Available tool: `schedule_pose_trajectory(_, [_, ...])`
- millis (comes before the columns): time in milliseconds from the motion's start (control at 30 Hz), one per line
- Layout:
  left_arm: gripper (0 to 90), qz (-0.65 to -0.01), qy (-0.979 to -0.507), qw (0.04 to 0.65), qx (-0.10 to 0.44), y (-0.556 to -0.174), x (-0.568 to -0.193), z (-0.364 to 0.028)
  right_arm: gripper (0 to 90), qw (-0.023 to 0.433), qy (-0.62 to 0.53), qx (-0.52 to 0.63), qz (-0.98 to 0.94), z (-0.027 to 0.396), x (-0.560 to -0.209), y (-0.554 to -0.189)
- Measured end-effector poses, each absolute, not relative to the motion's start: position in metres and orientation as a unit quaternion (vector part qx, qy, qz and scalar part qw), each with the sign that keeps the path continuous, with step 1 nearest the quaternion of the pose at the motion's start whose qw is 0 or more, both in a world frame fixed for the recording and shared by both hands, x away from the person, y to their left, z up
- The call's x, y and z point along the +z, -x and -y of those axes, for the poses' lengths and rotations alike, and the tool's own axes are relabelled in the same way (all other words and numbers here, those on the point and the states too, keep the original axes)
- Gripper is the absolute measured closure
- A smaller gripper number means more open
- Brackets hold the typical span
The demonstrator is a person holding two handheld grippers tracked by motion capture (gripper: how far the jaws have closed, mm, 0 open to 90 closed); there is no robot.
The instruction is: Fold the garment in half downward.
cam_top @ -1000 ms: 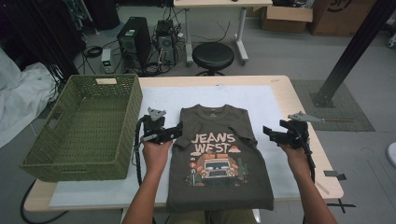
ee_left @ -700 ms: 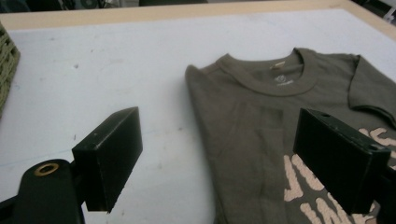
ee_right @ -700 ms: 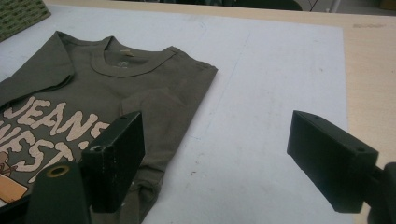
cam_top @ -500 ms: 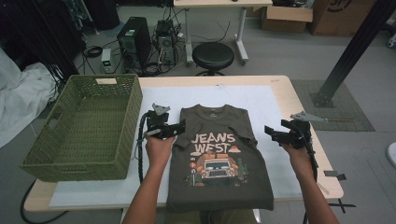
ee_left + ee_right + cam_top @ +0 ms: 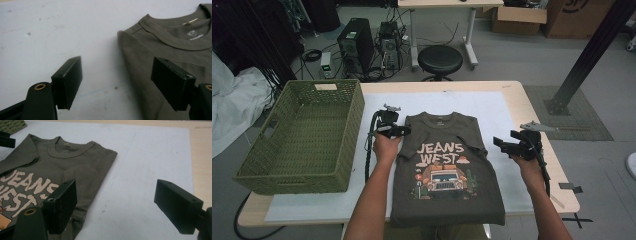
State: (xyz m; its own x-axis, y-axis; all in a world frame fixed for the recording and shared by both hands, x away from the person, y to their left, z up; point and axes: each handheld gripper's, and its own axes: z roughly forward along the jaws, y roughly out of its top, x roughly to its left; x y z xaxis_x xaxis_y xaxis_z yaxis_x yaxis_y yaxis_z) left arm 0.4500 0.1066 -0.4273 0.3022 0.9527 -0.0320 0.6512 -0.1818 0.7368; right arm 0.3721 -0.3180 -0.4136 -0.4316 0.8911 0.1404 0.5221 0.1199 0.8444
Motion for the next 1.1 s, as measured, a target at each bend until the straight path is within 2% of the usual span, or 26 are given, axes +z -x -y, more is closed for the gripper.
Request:
schedule_pose_trajectory(167, [38.2, -0.530, -0.739, 0.332, 0.250, -0.458, -0.436, -0.099, 18.7, 0.198, -0.489, 0.440, -0.727, 0.314, -0.419, -0.376])
schedule_pose_trajectory(267, [43.6, -0.520, -0.759, 0.315, 0.234, -0.465, -0.441, -0.096, 19.1, 0.196, -0.485, 0.440, -0.730, 0.311, -0.420, -0.379])
schedule_pose_trajectory(400, [53.6, -0.509, -0.762, 0.331, 0.225, -0.470, -0.444, -0.095, 19.5, 0.195, -0.485, 0.434, -0.734, 0.309, -0.423, -0.385])
schedule_pose_trajectory(567, [72.0, -0.492, -0.765, 0.359, 0.210, -0.472, -0.448, -0.096, 21.8, 0.192, -0.492, 0.428, -0.734, 0.304, -0.428, -0.404])
schedule_pose_trajectory(633, [76.2, -0.491, -0.766, 0.361, 0.207, -0.472, -0.448, -0.097, 24.5, 0.190, -0.499, 0.421, -0.734, 0.301, -0.431, -0.418])
schedule_pose_trajectory(767, [78.7, -0.490, -0.766, 0.362, 0.208, -0.472, -0.448, -0.097, 28.9, 0.176, -0.512, 0.408, -0.735, 0.288, -0.437, -0.450])
schedule_pose_trajectory(933, [78.7, -0.489, -0.767, 0.360, 0.209, -0.471, -0.448, -0.096, 35.5, 0.184, -0.507, 0.382, -0.751, 0.269, -0.444, -0.479])
schedule_pose_trajectory(1000, [78.7, -0.489, -0.767, 0.359, 0.209, -0.471, -0.448, -0.096, 40.1, 0.173, -0.506, 0.385, -0.752, 0.265, -0.445, -0.487])
schedule_pose_trajectory(1100, [78.7, -0.490, -0.766, 0.361, 0.207, -0.472, -0.448, -0.097, 48.1, 0.190, -0.476, 0.362, -0.779, 0.253, -0.447, -0.493])
